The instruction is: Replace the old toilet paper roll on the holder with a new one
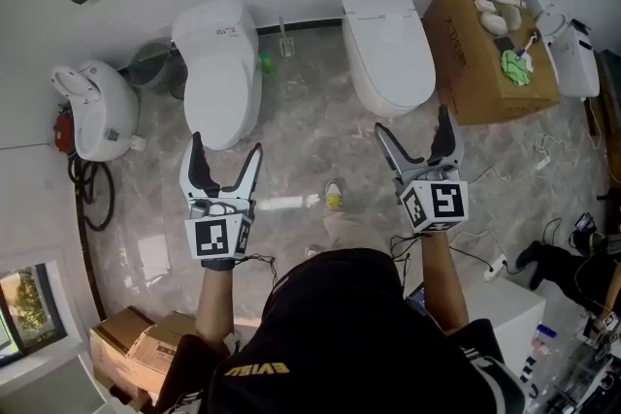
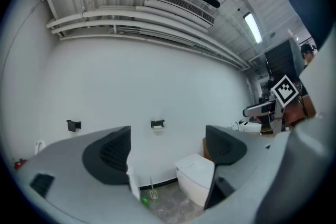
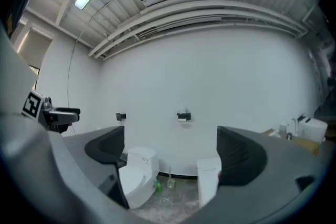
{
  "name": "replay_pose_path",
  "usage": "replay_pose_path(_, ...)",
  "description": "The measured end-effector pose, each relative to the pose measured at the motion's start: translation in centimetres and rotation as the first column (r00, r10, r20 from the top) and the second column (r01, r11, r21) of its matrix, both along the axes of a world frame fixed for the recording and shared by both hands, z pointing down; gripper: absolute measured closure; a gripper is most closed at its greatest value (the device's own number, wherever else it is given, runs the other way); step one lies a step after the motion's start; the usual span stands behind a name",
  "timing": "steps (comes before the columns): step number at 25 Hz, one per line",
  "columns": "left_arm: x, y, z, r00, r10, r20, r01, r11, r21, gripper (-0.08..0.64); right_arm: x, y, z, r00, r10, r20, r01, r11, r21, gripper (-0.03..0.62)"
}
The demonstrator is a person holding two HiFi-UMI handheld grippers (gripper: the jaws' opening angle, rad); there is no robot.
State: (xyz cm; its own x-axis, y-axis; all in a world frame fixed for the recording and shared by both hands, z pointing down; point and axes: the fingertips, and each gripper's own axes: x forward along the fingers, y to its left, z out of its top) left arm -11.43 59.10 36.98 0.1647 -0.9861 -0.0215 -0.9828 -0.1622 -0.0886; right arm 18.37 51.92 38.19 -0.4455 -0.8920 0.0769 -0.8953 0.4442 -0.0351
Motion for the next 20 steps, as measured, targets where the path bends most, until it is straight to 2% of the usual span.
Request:
replay_pose_path(2,0.8,-3.0,-0.8,1.000,0.020,0.018,-0.020,1.000,0.000,0.106,0.3,-2.3,-0.4,0.999,-0.006,0.041,0.007,1.000,-0.008,0.052)
replay_pose_path(4,1.3,-6.0,-1.2,0.999,0.034,0.042,-0.034,0.999,0.001,0.106,0.7,-4.6,-0.6,0.999,-0.004,0.041,0.004,1.000,0.003,0.052)
replay_pose_path(7,1.6,-10.0,-2.0,0.999,0.010,0.043,-0.010,1.000,0.005,0.106,1.7,-8.0,-0.3,0.999,0.002,0.040,-0.002,1.000,0.000,0.054)
replay_pose_path(9,2.6,-11.5,-3.9,1.000,-0.006,0.026,0.004,0.999,0.047,0.106,2.9,-10.0,0.5,0.998,0.012,0.067,-0.010,0.999,-0.034,0.054)
replay_pose_path(12,3.8,-12.9,-6.4,0.997,0.003,0.080,-0.012,0.994,0.112,0.106,3.7,-12.4,1.0,0.995,0.029,0.097,-0.023,0.998,-0.064,0.054)
replay_pose_path(15,3.1,-14.8,-5.4,0.997,-0.005,0.080,-0.001,0.997,0.083,0.106,2.8,-15.6,0.6,0.996,0.021,0.083,-0.017,0.999,-0.051,0.055)
replay_pose_path(20,-0.1,-18.5,-1.7,0.997,-0.034,0.075,0.032,0.999,0.027,0.106,0.2,-20.5,1.4,0.997,-0.007,0.072,0.012,0.998,-0.065,0.055)
